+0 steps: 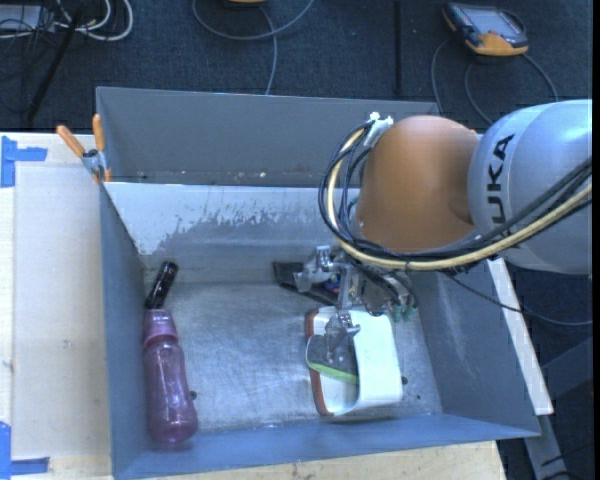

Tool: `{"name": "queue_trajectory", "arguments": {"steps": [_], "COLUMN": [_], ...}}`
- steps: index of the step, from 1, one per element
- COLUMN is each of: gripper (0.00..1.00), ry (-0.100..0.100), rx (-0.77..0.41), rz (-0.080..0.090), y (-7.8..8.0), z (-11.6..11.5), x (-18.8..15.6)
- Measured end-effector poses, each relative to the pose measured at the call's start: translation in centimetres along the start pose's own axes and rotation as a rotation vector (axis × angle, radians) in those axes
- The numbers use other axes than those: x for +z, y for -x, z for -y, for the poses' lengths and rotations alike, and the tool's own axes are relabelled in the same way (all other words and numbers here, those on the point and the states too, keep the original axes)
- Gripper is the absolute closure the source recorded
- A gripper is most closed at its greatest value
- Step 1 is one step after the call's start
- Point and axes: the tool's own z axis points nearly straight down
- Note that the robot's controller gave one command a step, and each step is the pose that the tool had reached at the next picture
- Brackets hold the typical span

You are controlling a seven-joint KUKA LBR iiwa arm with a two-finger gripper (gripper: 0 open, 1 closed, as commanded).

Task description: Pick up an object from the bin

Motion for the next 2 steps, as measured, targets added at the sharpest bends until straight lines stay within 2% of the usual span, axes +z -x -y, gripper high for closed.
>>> {"name": "queue_trajectory", "arguments": {"steps": [1, 2], "gripper": [0.0, 0.0], "ry": [0.003, -0.002], "rx": [0.029, -0.1], "rz": [0.01, 0.009], "y": [0.0, -1.6], "z": [2.8, 5.0], "x": [3.0, 9.6]}}
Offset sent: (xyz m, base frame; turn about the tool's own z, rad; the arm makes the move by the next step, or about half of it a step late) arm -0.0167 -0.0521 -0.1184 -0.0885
